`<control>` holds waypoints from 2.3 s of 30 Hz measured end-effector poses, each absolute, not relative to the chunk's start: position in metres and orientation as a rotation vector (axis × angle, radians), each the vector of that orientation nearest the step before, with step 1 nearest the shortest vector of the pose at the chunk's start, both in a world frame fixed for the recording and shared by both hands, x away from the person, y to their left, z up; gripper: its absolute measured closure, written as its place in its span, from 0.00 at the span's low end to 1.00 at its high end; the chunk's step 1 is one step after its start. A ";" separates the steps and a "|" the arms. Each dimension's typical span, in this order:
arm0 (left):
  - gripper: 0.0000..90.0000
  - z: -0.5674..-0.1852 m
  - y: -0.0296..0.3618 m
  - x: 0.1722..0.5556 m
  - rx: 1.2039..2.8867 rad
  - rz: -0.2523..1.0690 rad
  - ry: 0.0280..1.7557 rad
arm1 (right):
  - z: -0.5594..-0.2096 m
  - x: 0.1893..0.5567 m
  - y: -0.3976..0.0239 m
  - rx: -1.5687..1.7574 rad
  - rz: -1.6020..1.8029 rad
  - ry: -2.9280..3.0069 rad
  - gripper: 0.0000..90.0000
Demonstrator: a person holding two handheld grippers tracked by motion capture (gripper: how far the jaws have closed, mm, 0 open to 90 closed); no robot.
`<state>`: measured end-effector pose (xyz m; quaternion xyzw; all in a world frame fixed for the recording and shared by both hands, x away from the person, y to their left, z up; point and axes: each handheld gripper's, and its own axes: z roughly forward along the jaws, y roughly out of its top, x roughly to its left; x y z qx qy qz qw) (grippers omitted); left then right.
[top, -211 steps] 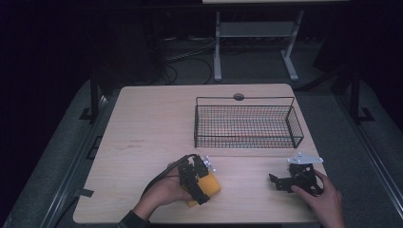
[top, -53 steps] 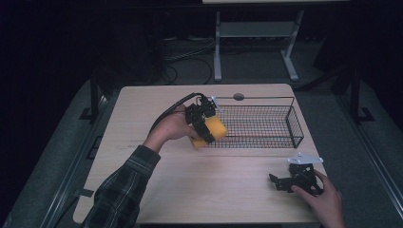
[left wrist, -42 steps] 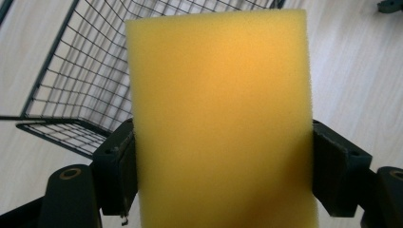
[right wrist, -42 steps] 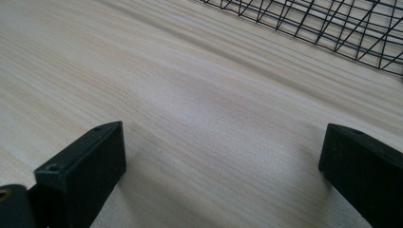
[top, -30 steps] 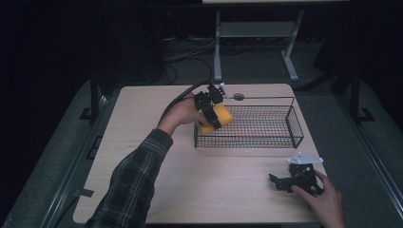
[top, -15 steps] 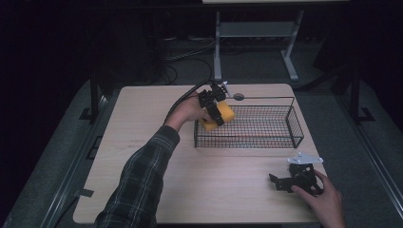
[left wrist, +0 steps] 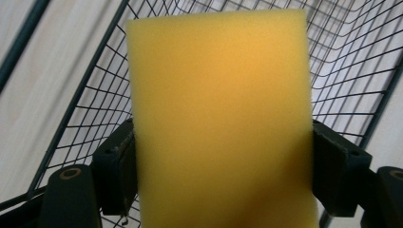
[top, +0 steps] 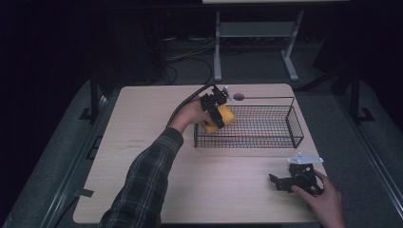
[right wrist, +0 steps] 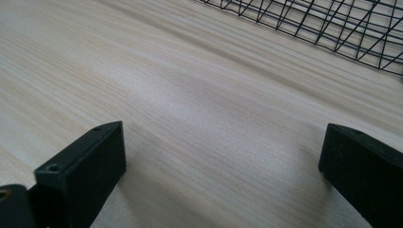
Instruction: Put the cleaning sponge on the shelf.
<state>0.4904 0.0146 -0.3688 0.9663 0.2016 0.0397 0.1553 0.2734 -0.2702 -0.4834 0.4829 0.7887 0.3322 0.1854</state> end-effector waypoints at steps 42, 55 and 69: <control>0.24 -0.416 0.016 0.501 2.799 0.051 0.674 | -0.484 0.274 -0.270 1.358 0.938 2.223 0.01; 0.20 -0.409 0.019 0.502 2.775 0.055 0.689 | -0.484 0.273 -0.270 1.358 0.938 2.223 0.01; 0.20 -0.376 0.029 0.497 2.710 0.065 0.678 | -0.483 0.273 -0.270 1.359 0.934 2.223 0.01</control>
